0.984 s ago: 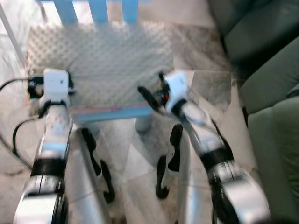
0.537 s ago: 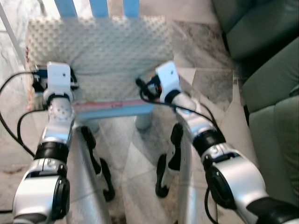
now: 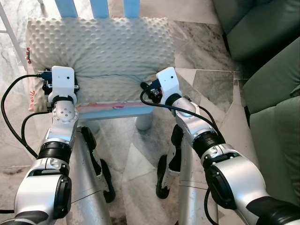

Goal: Move the pillow to the sofa

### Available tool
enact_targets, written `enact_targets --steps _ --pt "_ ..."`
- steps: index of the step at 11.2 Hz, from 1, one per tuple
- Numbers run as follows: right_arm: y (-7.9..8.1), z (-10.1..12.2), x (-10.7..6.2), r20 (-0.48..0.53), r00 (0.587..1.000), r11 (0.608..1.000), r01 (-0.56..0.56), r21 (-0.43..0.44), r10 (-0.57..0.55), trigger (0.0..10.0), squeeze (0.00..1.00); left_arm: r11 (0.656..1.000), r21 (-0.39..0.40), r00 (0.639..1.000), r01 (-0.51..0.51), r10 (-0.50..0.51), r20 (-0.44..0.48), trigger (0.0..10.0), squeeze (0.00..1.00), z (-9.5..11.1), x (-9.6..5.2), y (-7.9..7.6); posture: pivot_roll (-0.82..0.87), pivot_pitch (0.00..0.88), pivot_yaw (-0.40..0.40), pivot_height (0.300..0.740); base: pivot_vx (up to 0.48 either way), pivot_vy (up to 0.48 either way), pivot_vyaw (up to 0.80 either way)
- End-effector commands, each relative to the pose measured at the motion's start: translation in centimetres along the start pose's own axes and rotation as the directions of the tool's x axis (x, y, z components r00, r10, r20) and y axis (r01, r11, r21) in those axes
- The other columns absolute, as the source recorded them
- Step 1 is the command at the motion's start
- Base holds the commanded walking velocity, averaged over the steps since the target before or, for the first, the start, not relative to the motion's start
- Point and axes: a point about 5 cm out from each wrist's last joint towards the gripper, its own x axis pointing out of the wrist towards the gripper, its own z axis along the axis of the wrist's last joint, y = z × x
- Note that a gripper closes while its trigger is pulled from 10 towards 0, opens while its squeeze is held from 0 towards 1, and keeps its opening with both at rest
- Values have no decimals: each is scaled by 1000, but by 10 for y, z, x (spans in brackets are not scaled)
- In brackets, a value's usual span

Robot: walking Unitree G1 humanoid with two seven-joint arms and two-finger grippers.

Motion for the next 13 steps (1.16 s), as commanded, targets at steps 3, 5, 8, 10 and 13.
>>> enact_targets --steps 3,5,8,10,13 --pt "-15 -32 -14 -145 988 998 57 34 -51 0 0 998 40 989 43 -37 -141 0 0 -34 -12 -7 5 461 -135 476 0 0 0" --pt "-20 -33 -15 -158 985 996 77 53 -67 0 0 998 50 990 40 -32 -137 0 0 -34 -10 -3 8 438 -138 476 0 0 0" --pt "-26 -30 -14 -151 985 993 94 66 -83 0 0 997 59 993 47 -41 -110 0 0 -32 -10 -6 15 379 -121 476 0 0 0" --pt "-27 -28 -14 -130 987 991 106 80 -95 0 0 997 59 997 46 -43 -63 0 0 -21 -6 -7 23 330 -98 476 0 0 0" --pt "-25 -33 -18 -108 991 992 88 90 -78 0 0 998 62 1000 12 -12 3 0 0 -15 -6 2 37 253 -54 476 0 0 0"
